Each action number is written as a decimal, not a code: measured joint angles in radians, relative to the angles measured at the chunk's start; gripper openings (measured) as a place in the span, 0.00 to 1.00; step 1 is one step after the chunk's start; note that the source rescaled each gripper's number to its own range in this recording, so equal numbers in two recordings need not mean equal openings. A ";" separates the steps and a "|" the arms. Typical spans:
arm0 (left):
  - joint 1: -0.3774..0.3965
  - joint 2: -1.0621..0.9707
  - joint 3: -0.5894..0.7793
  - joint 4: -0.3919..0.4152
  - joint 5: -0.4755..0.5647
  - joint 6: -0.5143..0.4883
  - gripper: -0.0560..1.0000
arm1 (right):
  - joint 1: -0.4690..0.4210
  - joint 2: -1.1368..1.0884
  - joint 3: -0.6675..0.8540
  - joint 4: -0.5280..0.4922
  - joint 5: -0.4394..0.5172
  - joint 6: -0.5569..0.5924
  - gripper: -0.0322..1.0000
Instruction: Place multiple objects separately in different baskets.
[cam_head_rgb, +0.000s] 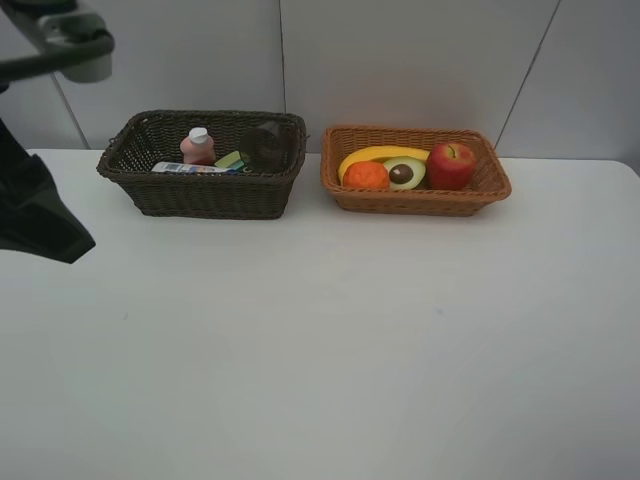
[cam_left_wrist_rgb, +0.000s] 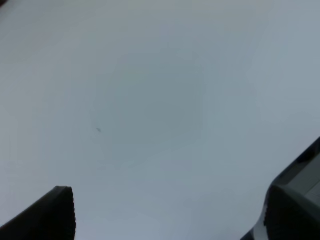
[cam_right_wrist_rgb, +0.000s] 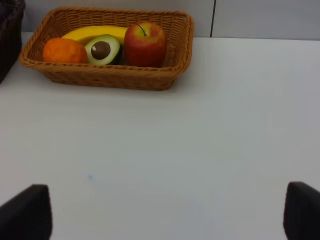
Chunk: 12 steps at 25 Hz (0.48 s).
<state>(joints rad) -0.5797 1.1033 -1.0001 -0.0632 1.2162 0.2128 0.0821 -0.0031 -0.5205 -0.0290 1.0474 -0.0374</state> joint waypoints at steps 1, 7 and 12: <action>0.000 -0.038 0.039 0.000 0.000 -0.002 1.00 | 0.000 0.000 0.000 0.000 0.000 0.000 0.97; 0.000 -0.230 0.237 0.000 -0.057 -0.038 1.00 | 0.000 0.000 0.000 0.000 0.000 0.000 0.97; 0.000 -0.358 0.375 0.000 -0.118 -0.047 1.00 | 0.000 0.000 0.000 0.000 0.000 0.000 0.97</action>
<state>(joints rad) -0.5797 0.7449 -0.6252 -0.0632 1.0984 0.1654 0.0821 -0.0031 -0.5205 -0.0290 1.0474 -0.0374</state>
